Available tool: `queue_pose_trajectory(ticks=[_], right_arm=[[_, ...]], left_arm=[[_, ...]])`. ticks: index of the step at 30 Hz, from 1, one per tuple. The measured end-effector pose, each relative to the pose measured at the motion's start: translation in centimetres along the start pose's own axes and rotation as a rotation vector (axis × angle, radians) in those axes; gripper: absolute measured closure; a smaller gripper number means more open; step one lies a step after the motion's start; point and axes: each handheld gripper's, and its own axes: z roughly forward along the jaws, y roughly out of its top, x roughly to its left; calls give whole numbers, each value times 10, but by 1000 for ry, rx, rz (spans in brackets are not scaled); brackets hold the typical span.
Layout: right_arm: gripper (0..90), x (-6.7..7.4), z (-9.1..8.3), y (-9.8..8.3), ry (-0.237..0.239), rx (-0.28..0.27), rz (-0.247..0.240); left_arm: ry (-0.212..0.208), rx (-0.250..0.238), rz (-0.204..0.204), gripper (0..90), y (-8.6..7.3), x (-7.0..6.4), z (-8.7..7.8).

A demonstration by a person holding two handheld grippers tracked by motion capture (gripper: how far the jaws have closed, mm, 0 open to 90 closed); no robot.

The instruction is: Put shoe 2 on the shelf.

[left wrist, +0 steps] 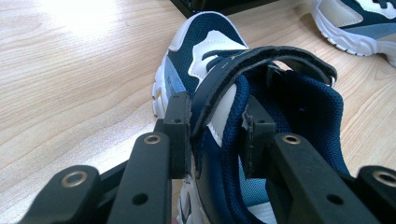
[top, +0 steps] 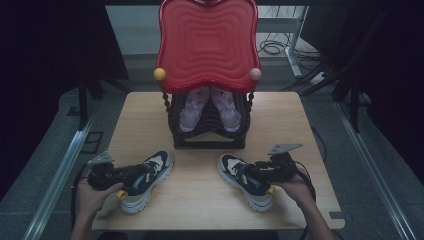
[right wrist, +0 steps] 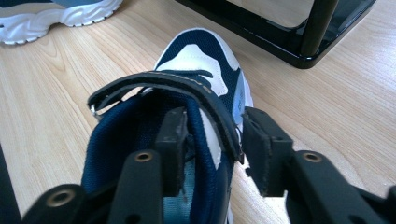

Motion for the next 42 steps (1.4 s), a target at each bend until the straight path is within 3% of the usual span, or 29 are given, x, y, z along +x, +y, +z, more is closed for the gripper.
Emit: queue_pose_trajectory(ticks=[9,16,26,32,42], right_arm=[[726,3,-1,-5,-23,-44,15],[735,6,-9,-16,-53,-119,68],[737,11,-21,-35,-38,-228,133],[736,11,-28,-43,-27,-273,139],[737,9,-42,-59,-39,-354,179]], left_arm=[[13,-13,-18,703,-1,-2,0],[19,-32,-25,708,-1,-6,0],[-9,-130,-56,711,0,-14,-13],[-35,-185,-76,711,-1,-18,-19],[-58,-226,-93,710,-1,-20,-26]])
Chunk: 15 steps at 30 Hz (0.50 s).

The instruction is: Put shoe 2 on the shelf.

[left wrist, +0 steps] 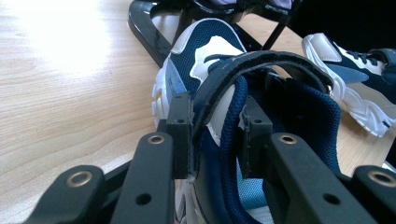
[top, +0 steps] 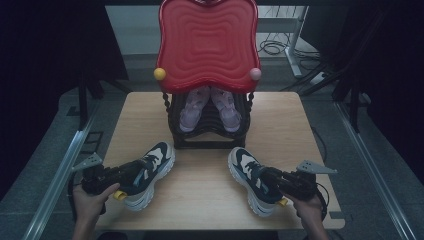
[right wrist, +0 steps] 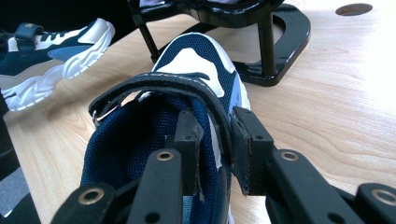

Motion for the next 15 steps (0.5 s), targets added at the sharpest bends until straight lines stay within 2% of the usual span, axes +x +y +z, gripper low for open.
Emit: queue_pose_trajectory(ticks=[7,15], right_arm=[[737,0,-11,-3,-19,-43,9],[736,-3,-24,-3,-46,-118,32]], left_arm=[[3,-30,-6,711,1,0,-7],[6,-66,-9,711,3,-2,-13]])
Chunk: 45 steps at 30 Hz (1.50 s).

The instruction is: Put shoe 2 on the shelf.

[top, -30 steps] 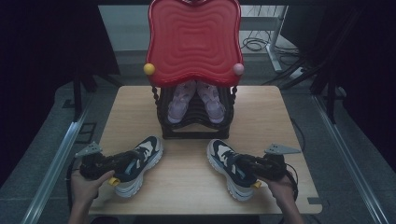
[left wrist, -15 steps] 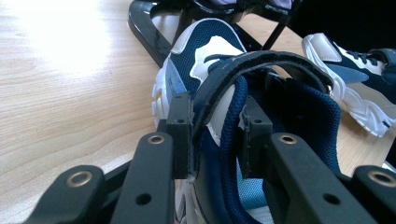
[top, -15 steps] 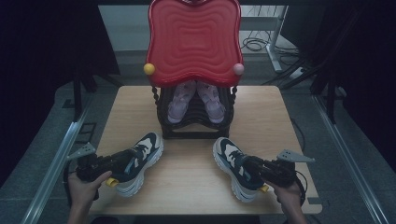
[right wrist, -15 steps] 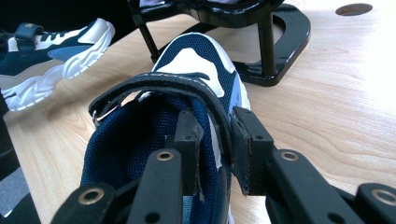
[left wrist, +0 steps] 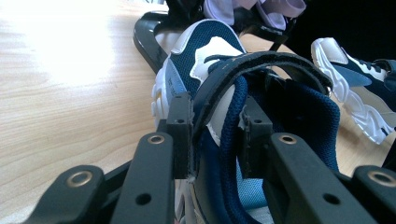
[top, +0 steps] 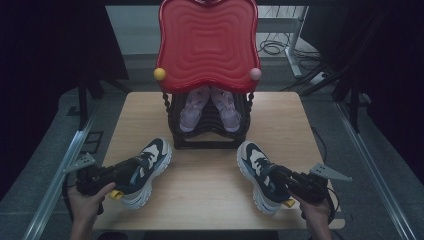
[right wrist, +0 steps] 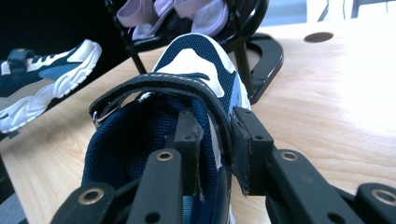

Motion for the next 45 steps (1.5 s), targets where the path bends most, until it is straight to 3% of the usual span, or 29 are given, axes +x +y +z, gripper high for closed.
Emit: queue_pose_trajectory(ticks=[9,20,27,33,45], right_arm=[[735,-8,-9,6,-35,-66,27],[734,-16,-12,27,-51,-150,43],[733,-21,-14,42,-67,-201,55],[733,-23,-13,62,-72,-200,46],[732,-27,-15,97,-68,-185,44]], left_arm=[[8,-39,0,711,10,1,-5],[2,-127,-48,710,26,11,-14],[16,-155,-44,710,38,13,-17],[42,-169,-39,709,51,12,-21],[40,-208,-25,709,82,10,-32]])
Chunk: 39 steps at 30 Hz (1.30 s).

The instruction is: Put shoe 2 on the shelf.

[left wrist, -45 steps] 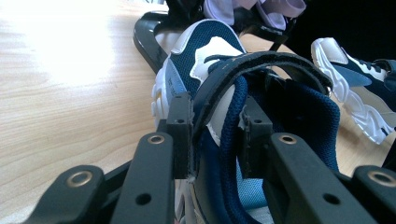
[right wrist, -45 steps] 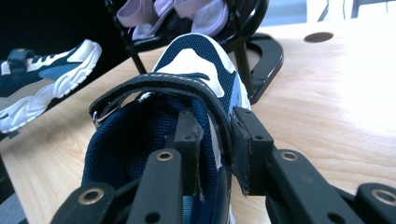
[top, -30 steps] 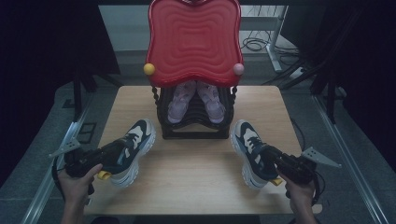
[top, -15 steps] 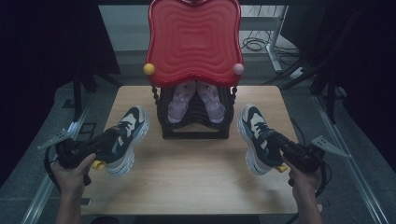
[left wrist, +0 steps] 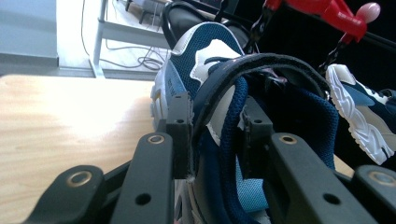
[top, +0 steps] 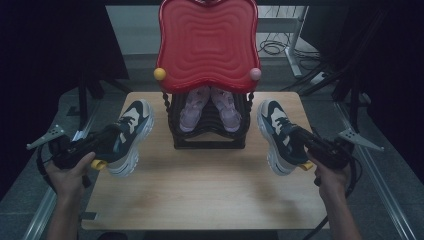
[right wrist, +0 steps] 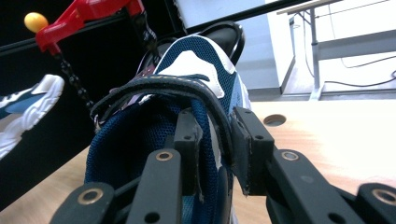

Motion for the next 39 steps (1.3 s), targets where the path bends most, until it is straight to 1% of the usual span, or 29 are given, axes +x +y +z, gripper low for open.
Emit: queue_pose_trajectory(ticks=[1,3,7,10,13,15,20,23,28,32,34,35,37,39], right_arm=[[732,-1,0,2,-4,-2,-7],[733,-2,-2,7,-7,-10,-3],[732,-5,-3,13,2,-32,41],[733,-4,-4,18,6,-48,39],[733,-4,-3,23,2,-68,31],[733,-4,-3,26,2,-75,40],[732,-2,-2,33,-3,-98,25],[732,-1,-1,39,0,-117,35],[732,0,4,49,-7,-127,11],[732,3,6,57,-7,-139,9],[731,4,7,60,-7,-140,13],[731,4,7,62,-6,-143,23],[731,6,8,66,-15,-144,25],[731,8,9,71,-21,-149,12]], left_arm=[[-2,-11,0,709,3,0,-1],[1,-27,6,711,7,0,-1],[1,-38,10,712,15,0,4],[-5,-42,6,712,19,0,7],[-10,-57,-3,712,24,0,10],[-16,-65,-6,712,27,-1,12],[-11,-70,-6,712,34,-1,16],[-11,-82,-8,712,39,-2,17],[-15,-99,-5,712,46,-4,18],[-15,-115,-12,712,51,-3,19],[-3,-122,-1,712,55,-3,19],[3,-123,5,712,57,-3,19],[4,-127,4,712,62,-3,20],[-1,-138,6,712,69,-5,21]])
